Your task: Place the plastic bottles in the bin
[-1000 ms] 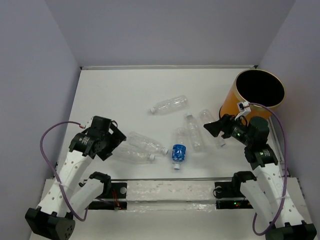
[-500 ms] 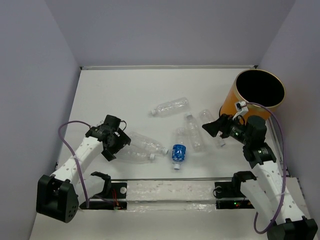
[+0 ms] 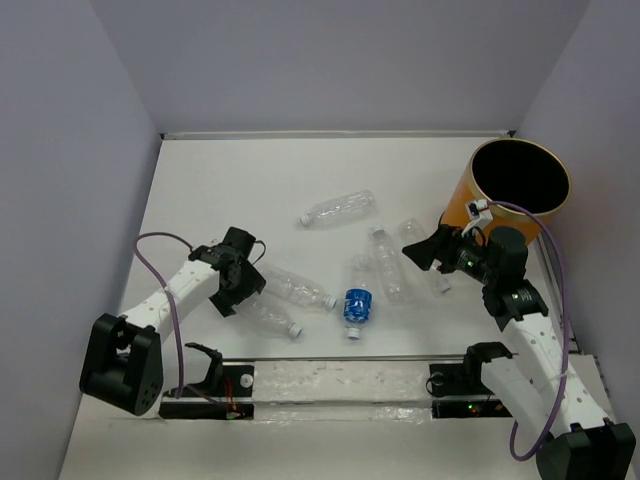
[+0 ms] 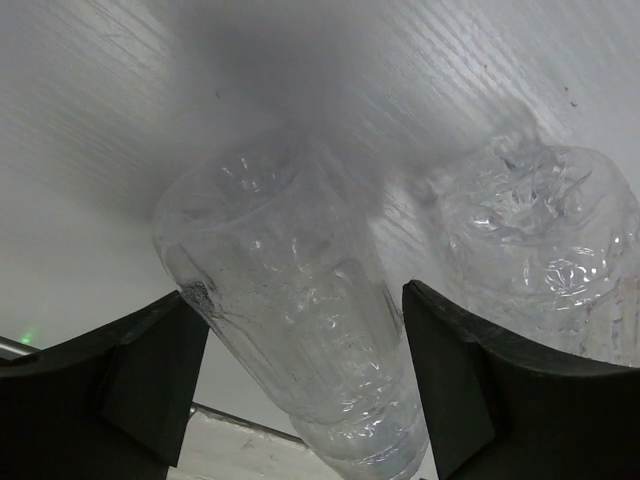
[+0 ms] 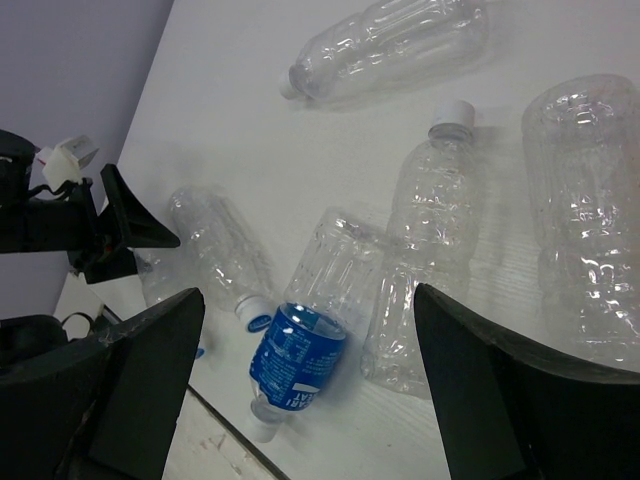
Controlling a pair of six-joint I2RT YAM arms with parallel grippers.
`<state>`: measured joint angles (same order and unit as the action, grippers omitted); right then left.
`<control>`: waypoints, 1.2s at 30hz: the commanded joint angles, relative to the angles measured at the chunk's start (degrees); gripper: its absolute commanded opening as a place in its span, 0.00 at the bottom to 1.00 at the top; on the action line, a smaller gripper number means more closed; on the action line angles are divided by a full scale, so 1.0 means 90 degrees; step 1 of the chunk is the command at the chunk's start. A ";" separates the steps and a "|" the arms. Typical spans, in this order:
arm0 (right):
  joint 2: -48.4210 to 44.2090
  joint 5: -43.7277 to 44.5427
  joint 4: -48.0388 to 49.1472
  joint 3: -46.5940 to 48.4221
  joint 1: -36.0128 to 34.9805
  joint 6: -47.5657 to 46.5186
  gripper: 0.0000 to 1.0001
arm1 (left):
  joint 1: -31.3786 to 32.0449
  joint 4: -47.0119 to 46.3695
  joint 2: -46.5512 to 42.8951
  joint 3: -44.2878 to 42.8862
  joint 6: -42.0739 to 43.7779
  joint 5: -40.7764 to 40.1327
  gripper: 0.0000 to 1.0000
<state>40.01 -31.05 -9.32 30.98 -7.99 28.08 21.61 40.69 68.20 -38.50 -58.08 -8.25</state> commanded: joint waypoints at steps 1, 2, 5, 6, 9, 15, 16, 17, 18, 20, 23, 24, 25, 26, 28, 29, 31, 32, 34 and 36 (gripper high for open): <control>-0.0051 0.0081 0.0343 0.0083 -0.0060 -0.0102 0.91 | 0.0050 -0.0126 0.0068 -0.0234 -0.0021 -0.0352 0.77; -0.0041 0.0090 0.0333 0.0073 -0.0060 -0.0112 0.91 | 0.0041 -0.0146 0.0059 -0.0224 -0.0011 -0.0382 0.73; 0.0037 0.0275 0.0323 0.0063 -0.0060 -0.0112 0.91 | 0.0050 -0.0156 -0.0078 -0.0205 0.0096 -0.0372 0.62; 0.0076 0.0518 0.0304 0.0054 -0.0060 -0.0121 0.91 | 0.0051 -0.0127 -0.0136 -0.0205 0.0106 -0.0372 0.61; 0.0339 0.1258 0.0128 0.0199 -0.0060 -0.0209 0.91 | 0.0041 -0.0097 -0.0477 -0.0146 0.0194 -0.0294 0.58; 0.1355 0.1965 -0.0116 0.0775 -0.0118 -0.0706 0.88 | 0.0158 -0.0116 -0.1512 -0.0243 0.0750 0.0027 0.52; 0.1587 0.2178 -0.0165 0.0883 -0.0263 -0.0775 0.87 | 0.0168 -0.0184 -0.1640 -0.0302 0.0886 0.0096 0.53; 0.1686 0.2364 -0.0204 0.1096 -0.0361 -0.0824 0.87 | 0.0187 -0.0194 -0.1795 -0.0428 0.0984 0.0145 0.53; 0.1794 0.2685 -0.0262 0.1224 -0.0488 -0.0931 0.87 | 0.0265 -0.0127 -0.2077 -0.0497 0.1082 0.0116 0.53; 0.2174 0.3096 -0.0458 0.1584 -0.0976 -0.1058 0.88 | 0.0314 -0.0078 -0.2362 -0.0653 0.1229 0.0029 0.53; 0.2721 0.3975 -0.0575 0.1782 -0.1435 -0.1195 0.88 | 0.0334 -0.0126 -0.2899 -0.0858 0.1580 -0.0079 0.53; 0.2858 0.4325 -0.0595 0.1879 -0.1437 -0.1234 0.88 | 0.0334 -0.0349 -0.3181 -0.0888 0.1648 -0.0089 0.53; 0.2995 0.4464 -0.0614 0.1938 -0.1437 -0.1283 0.88 | 0.0334 -0.0534 -0.3329 -0.0898 0.1775 -0.0099 0.53; 0.3247 0.4591 -0.0615 0.1987 -0.1437 -0.1448 0.88 | 0.0334 -0.0778 -0.3630 -0.0830 0.1853 -0.0022 0.53; 0.3504 0.4914 -0.0634 0.2192 -0.1437 -0.1615 0.88 | 0.0334 -0.1588 -0.3886 -0.0673 0.2001 0.0145 0.53; 0.3649 0.4963 -0.0634 0.2260 -0.1437 -0.1732 0.88 | 0.0334 -0.1881 -0.3984 -0.0490 0.2136 0.0319 0.53; 0.4117 0.5236 -0.0905 0.2591 -0.1437 -0.1967 0.88 | 0.0334 -0.2634 -0.4111 -0.0255 0.2370 0.0660 0.53; 0.4428 0.5372 -0.0995 0.2689 -0.1437 -0.2093 0.88 | 0.0334 -0.3003 -0.4073 -0.0205 0.2459 0.0750 0.53; 0.4704 0.5393 -0.1189 0.2904 -0.1437 -0.2201 0.88 | 0.0343 -0.3279 -0.3985 -0.0185 0.2605 0.0838 0.53; 0.5085 0.5218 -0.1278 0.3022 -0.1437 -0.2270 0.88 | 0.0343 -0.3650 -0.3848 -0.0185 0.2869 0.0887 0.53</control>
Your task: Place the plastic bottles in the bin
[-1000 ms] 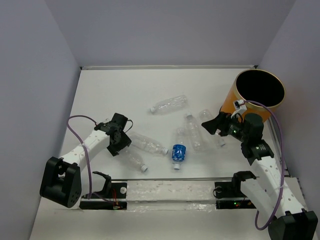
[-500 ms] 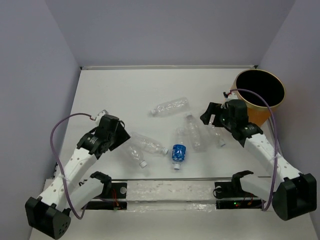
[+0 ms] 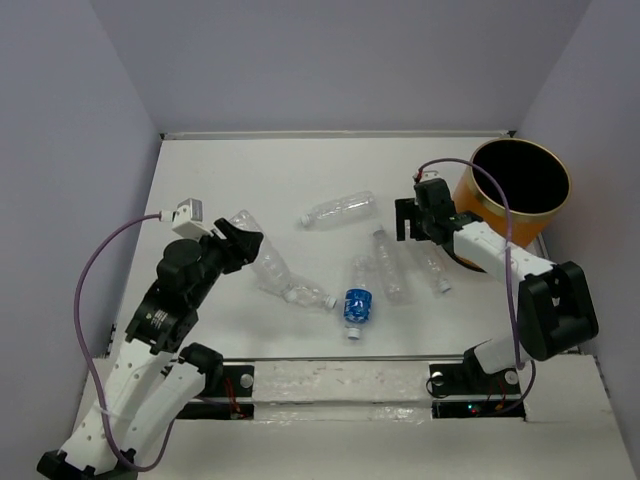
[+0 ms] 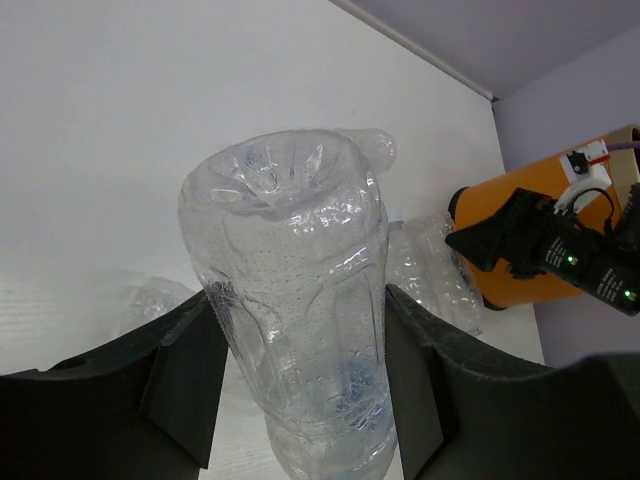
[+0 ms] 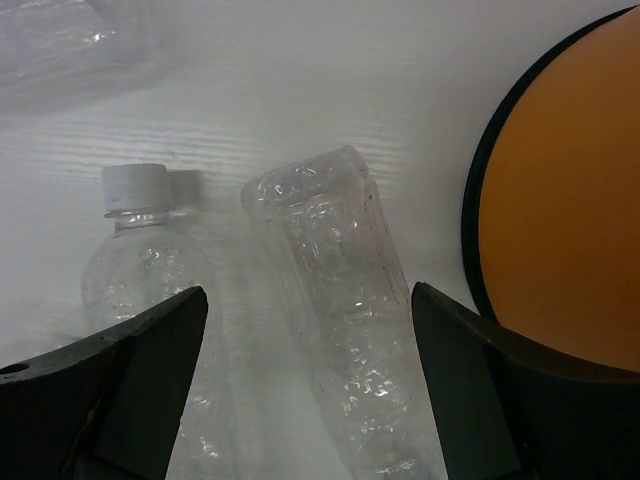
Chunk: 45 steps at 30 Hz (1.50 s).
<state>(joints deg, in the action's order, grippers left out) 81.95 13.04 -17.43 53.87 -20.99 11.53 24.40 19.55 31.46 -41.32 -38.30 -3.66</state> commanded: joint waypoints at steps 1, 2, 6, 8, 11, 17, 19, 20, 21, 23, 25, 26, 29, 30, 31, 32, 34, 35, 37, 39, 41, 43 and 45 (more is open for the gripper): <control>0.0541 0.0280 -0.0407 0.0509 -0.0050 -0.0441 0.88 | 0.0023 -0.1410 0.0244 0.0128 0.0749 0.0377 0.53; 0.0649 0.0270 -0.0436 0.0577 -0.0050 -0.0451 0.88 | 0.0033 -0.1546 0.0283 0.0138 0.0847 0.0590 0.54; 0.1215 0.0289 -0.0475 0.0733 -0.0050 -0.0509 0.87 | 0.0023 -0.2064 0.0391 0.0196 0.1228 0.0661 0.54; 0.1538 0.0611 -0.0485 0.0831 -0.0050 -0.0578 0.87 | 0.0023 -0.2094 0.0410 0.0167 0.1258 0.0797 0.54; 0.1822 0.0963 -0.0466 0.1046 -0.0050 -0.0666 0.86 | 0.0013 -0.2124 0.0371 0.0138 0.1365 0.0856 0.54; 0.2067 0.1373 -0.0466 0.1183 -0.0186 -0.0715 0.54 | 0.0013 -0.2055 0.0254 0.0148 0.1385 0.0758 0.54; 0.1628 0.1598 -0.0475 0.1183 -0.0322 -0.0715 0.47 | 0.0013 -0.2075 0.0303 0.0148 0.1356 0.0787 0.54; 0.1433 0.1695 -0.0495 0.1212 -0.0382 -0.0782 0.47 | 0.0023 -0.2084 0.0303 0.0157 0.1346 0.0826 0.54; 0.1006 0.1851 -0.0563 0.1260 -0.0518 -0.0802 0.47 | 0.0013 -0.2104 0.0332 0.0158 0.1336 0.0875 0.54; 0.0506 0.1862 -0.0631 0.1398 -0.0519 -0.0793 0.47 | 0.0013 -0.2124 0.0352 0.0167 0.1317 0.0934 0.54; -0.0292 0.1570 -0.0641 0.1680 -0.0578 -0.0676 0.46 | 0.0013 -0.2124 0.0381 0.0197 0.1258 0.1002 0.54; -0.0529 0.1492 -0.0603 0.1787 -0.0578 -0.0627 0.46 | 0.0013 -0.2124 0.0400 0.0197 0.1248 0.1022 0.54; -0.1243 0.1821 -0.0028 0.2295 -0.0578 -0.0928 0.44 | -0.0006 -0.2124 0.0430 0.0206 0.1200 0.1022 0.54; -0.1351 0.2345 0.0245 0.2528 -0.0578 -0.1384 0.43 | 0.0003 -0.2172 0.0382 0.0216 0.1190 0.1012 0.53; -0.1439 0.2515 0.0470 0.2675 -0.0500 -0.1601 0.43 | -0.0006 -0.2298 0.0362 0.0236 0.1180 0.1003 0.53; -0.1566 0.2632 0.0917 0.2832 -0.0412 -0.1845 0.42 | 0.0003 -0.2338 0.0313 0.0265 0.1170 0.0993 0.53; -0.1625 0.2692 0.1755 0.3047 0.0093 -0.1984 0.42 | 0.0003 -0.2368 0.0313 0.0275 0.1151 0.0964 0.53; -0.1616 0.2711 0.2090 0.3067 0.0319 -0.2013 0.42 | 0.0003 -0.2377 0.0322 0.0255 0.1102 0.0963 0.54; -0.1450 0.2818 0.2560 0.3126 0.0787 -0.2062 0.42 | 0.0003 -0.2494 0.0410 0.0236 0.1034 0.1031 0.53; -0.1275 0.2975 0.3398 0.3088 0.1306 -0.2382 0.42 | 0.0013 -0.2572 0.0585 0.0110 0.0956 0.1217 0.53; -0.0992 0.2995 0.3936 0.3058 0.1734 -0.2511 0.42 | 0.0013 -0.2680 0.0722 -0.0018 0.0926 0.1305 0.53; -0.0719 0.2462 0.4240 0.2990 0.2309 -0.2473 0.42 | 0.0033 -0.2884 0.0947 -0.0339 0.0848 0.1509 0.53; -0.0562 0.2137 0.4213 0.2970 0.2615 -0.2095 0.43 | 0.0101 -0.3118 0.1248 -0.0544 0.0790 0.1578 0.53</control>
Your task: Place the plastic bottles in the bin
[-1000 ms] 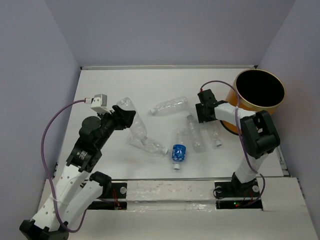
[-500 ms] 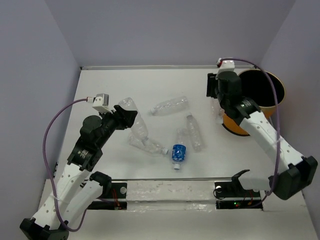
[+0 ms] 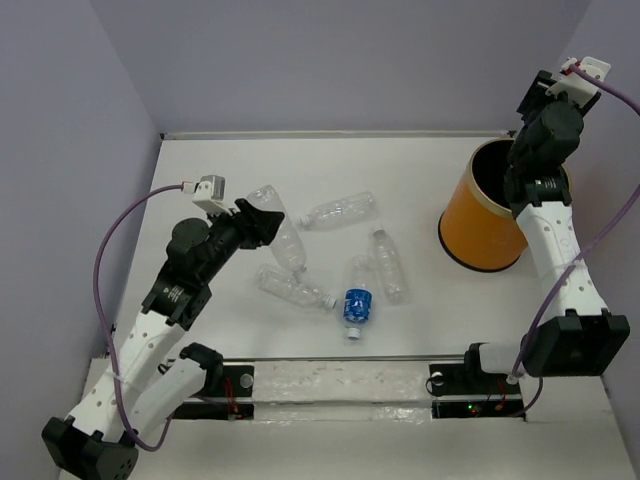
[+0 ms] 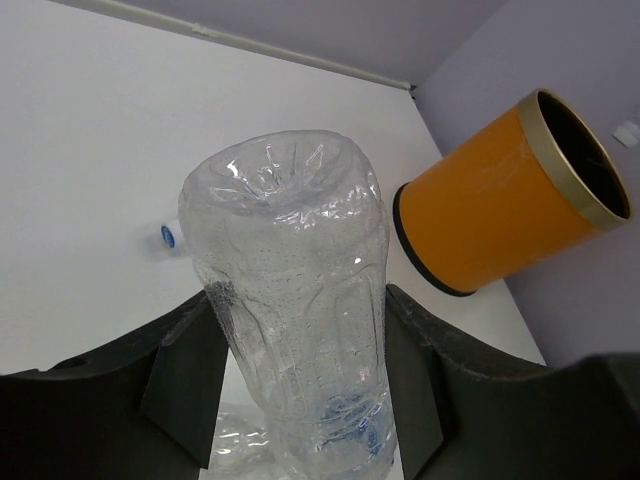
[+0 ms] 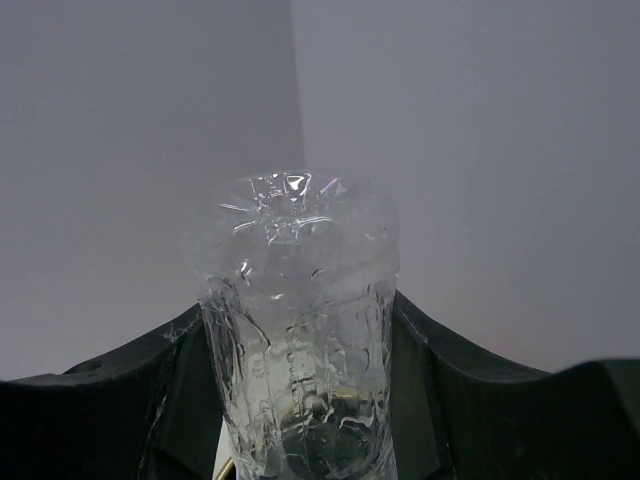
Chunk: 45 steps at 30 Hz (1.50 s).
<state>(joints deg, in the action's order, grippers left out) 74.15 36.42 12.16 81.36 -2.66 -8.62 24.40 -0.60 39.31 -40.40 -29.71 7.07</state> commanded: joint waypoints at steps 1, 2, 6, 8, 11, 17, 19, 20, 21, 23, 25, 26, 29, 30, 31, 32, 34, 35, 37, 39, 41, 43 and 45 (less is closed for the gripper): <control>0.0316 -0.0463 0.0827 -0.0105 0.0646 0.0283 0.48 | 0.0149 -0.0958 0.0494 -0.0764 -0.0175 0.0406 0.53; 0.0200 -0.0570 0.0652 -0.0288 0.0647 0.0545 0.67 | 0.0324 -0.1133 0.0766 -0.1016 -0.0194 0.0425 0.52; -0.0260 -0.1117 -0.0187 -0.0505 0.0647 0.1413 1.00 | 0.0881 -0.1359 0.1615 -0.1876 -0.0068 0.0056 0.50; -0.0561 -0.1419 -0.0803 -0.0554 0.0647 0.1689 1.00 | 0.1379 -0.1369 0.1988 -0.2508 0.0137 -0.0324 0.50; -0.1311 -0.1654 -0.1330 -0.0826 0.0647 0.2381 0.92 | 0.1829 -0.1495 0.2923 -0.3329 0.0215 -0.0687 0.50; -0.3197 -0.2883 -0.1906 -0.1910 0.0647 0.3407 0.00 | 0.2560 -0.1759 0.4466 -0.5135 0.0352 -0.1341 0.50; -0.3792 -0.3709 -0.2141 -0.2038 0.0647 0.3633 0.00 | 0.2737 -0.1905 0.4878 -0.5587 0.0450 -0.1488 0.50; -0.3960 -0.4005 -0.2413 -0.2096 0.0647 0.3837 0.00 | 0.2892 -0.1964 0.5315 -0.6072 0.0489 -0.1614 0.49; -0.4126 -0.4395 -0.2532 -0.2097 0.0647 0.3897 0.00 | 0.2962 -0.2032 0.5571 -0.6329 0.0557 -0.1664 0.49; -0.4575 -0.5129 -0.2824 -0.1990 0.0647 0.4033 0.00 | 0.3050 -0.2091 0.6059 -0.7204 0.0606 -0.1781 0.49; -0.4916 -0.5636 -0.2923 -0.1698 0.0647 0.4200 0.00 | 0.3138 -0.2228 0.6831 -0.7812 0.0587 -0.1898 0.47; -0.4986 -0.5784 -0.2962 -0.1561 0.0647 0.4229 0.00 | 0.3157 -0.2238 0.7394 -0.8492 0.0538 -0.1899 0.46; -0.5123 -0.6175 -0.3021 -0.1160 0.0647 0.4346 0.00 | 0.3235 -0.2296 0.8305 -0.9570 0.0363 -0.2044 0.45; -0.5104 -0.6273 -0.3021 -0.1092 0.0647 0.4395 0.00 | 0.3274 -0.2422 0.8878 -1.0202 0.0314 -0.2113 0.45; -0.5085 -0.6380 -0.3021 -0.1023 0.0647 0.4425 0.00 | 0.3333 -0.2578 0.9155 -1.0479 0.0255 -0.2162 0.45; -0.5056 -0.6410 -0.2983 -0.1003 0.0647 0.4464 0.00 | 0.3391 -0.2812 0.9428 -1.0694 0.0226 -0.2298 0.45; -0.4987 -0.6614 -0.2837 -0.0974 0.0588 0.4610 0.00 | 0.3557 -0.3321 1.0161 -1.1348 0.0235 -0.2600 0.45; -0.4958 -0.6732 -0.2759 -0.0974 0.0511 0.4736 0.00 | 0.3606 -0.3448 1.0599 -1.1728 0.0274 -0.2679 0.44; -0.4890 -0.6985 -0.2602 -0.0984 0.0510 0.4825 0.00 | 0.3694 -0.3934 1.0934 -1.1926 0.0294 -0.2777 0.44; -0.4880 -0.7074 -0.2456 -0.1013 0.0442 0.4845 0.00 | 0.3782 -0.4394 1.1294 -1.1985 0.0323 -0.2807 0.43; -0.4831 -0.7220 -0.2271 -0.1168 0.0384 0.4961 0.00 | 0.3822 -0.4600 1.1568 -1.2083 0.0304 -0.2691 0.43; -0.4792 -0.7464 -0.2007 -0.1325 0.0383 0.5059 0.00 | 0.3851 -0.4767 1.1696 -1.2093 0.0313 -0.2457 0.54; -0.4762 -0.7504 -0.1899 -0.1471 0.0383 0.5118 0.00 | 0.3948 -0.4816 1.1775 -1.2122 0.0469 -0.2359 0.69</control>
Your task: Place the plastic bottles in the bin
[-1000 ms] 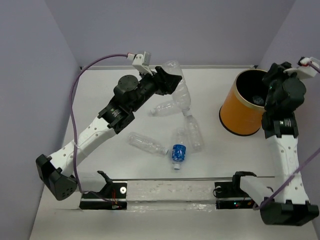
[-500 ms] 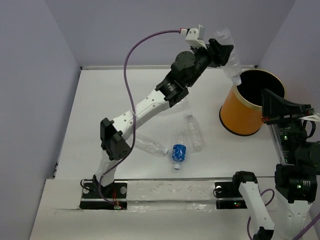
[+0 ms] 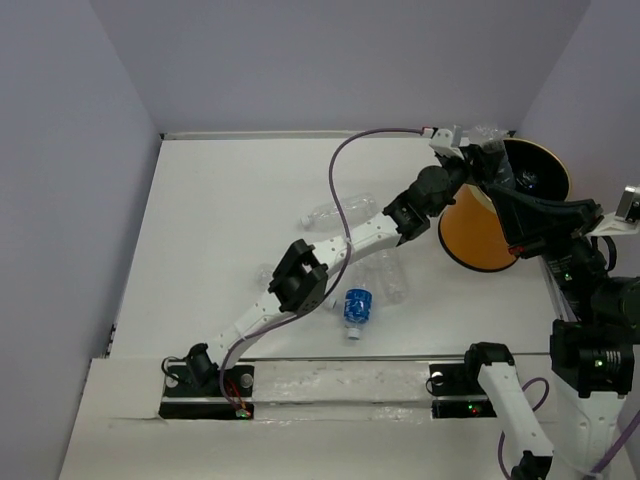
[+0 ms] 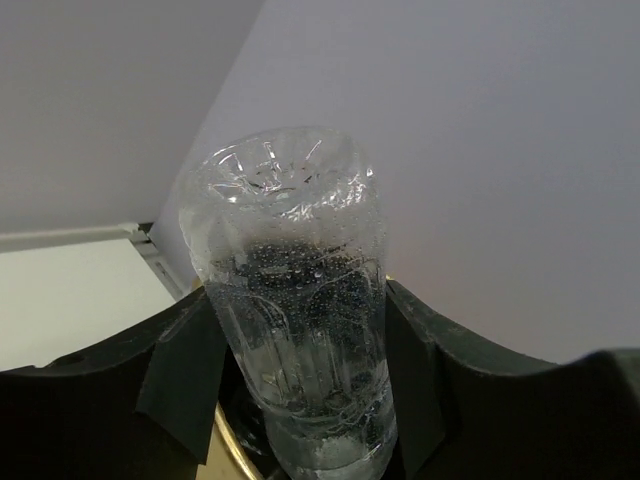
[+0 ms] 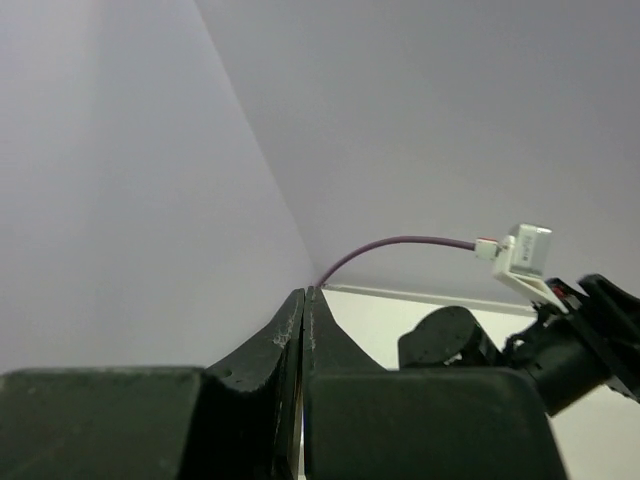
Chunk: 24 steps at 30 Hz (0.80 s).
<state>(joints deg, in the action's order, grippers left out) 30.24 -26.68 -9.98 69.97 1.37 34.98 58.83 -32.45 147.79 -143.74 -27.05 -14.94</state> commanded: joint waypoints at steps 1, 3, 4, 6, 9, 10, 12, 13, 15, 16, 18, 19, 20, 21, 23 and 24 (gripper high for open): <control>0.0146 -0.0474 0.0562 -0.0216 -0.0064 0.0264 0.00 | 0.0153 -0.1239 -0.0288 -0.0630 0.0386 0.0146 0.93; 0.0185 -0.0444 0.0542 -0.0197 -0.0064 0.0215 0.00 | 0.0173 -0.1180 -0.0385 -0.0562 0.0553 0.0341 0.99; 0.0185 -0.0425 0.0542 -0.0158 -0.0064 0.0157 0.00 | 0.0173 -0.1180 -0.0569 -0.0436 0.0641 0.0390 0.99; 0.0195 -0.0366 0.0542 -0.0138 -0.0064 0.0108 0.00 | 0.0163 -0.1093 -0.1007 -0.0183 0.1070 0.0410 0.99; 0.0205 -0.0201 0.0338 -0.0109 -0.0064 -0.0223 0.00 | 0.0046 -0.0927 -0.1788 0.0247 0.1761 0.0536 0.99; 0.0156 -0.0094 0.0231 -0.0099 -0.0064 -0.0292 0.00 | 0.0007 -0.0617 -0.2024 0.0423 0.1987 0.0508 0.99; 0.0117 0.0063 0.0074 -0.0157 -0.0064 -0.0390 0.00 | -0.0187 -0.0468 -0.2967 0.1432 0.2349 0.0401 0.99; 0.0088 0.0064 0.0064 -0.0187 -0.0064 -0.0410 0.00 | -0.0295 -0.0399 -0.3292 0.1885 0.2496 0.0390 0.99; 0.0058 -0.0053 0.0064 -0.0323 -0.0064 -0.0391 0.00 | -0.0666 -0.0273 -0.4285 0.3276 0.2556 0.0507 0.99; 0.0058 -0.0179 0.0093 -0.0401 -0.0064 -0.0371 0.00 | -0.0793 -0.0204 -0.4591 0.3798 0.2633 0.0566 0.99; 0.0068 -0.0365 0.0103 -0.0713 -0.0064 -0.0323 0.01 | -0.1213 0.0194 -0.5441 0.5176 0.2644 0.0625 0.99; 0.0126 -0.0617 0.0122 -0.0850 -0.0064 -0.0303 0.03 | -0.1350 0.0410 -0.5657 0.5586 0.2625 0.0644 0.99; 0.0165 -0.0765 0.0122 -0.0967 -0.0064 -0.0303 0.06 | -0.1486 0.0653 -0.5872 0.5948 0.2576 0.0644 0.99; 0.0214 -0.0882 0.0122 -0.1104 -0.0064 -0.0235 0.12 | -0.1623 0.0869 -0.6231 0.6638 0.2547 0.0712 0.99; 0.0506 -0.1292 0.0151 -0.1436 -0.0064 -0.0176 0.24 | -0.2014 0.1652 -0.6499 0.7192 0.2342 0.0810 0.99; 0.0643 -0.1468 0.0171 -0.1611 -0.0064 -0.0215 0.39 | -0.2208 0.2184 -0.6663 0.7588 0.2264 0.0830 0.99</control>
<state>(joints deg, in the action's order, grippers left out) 31.38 -31.38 -8.75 60.88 1.37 32.84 42.83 -29.28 88.97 -87.39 -6.24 -9.72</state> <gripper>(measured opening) 0.201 0.989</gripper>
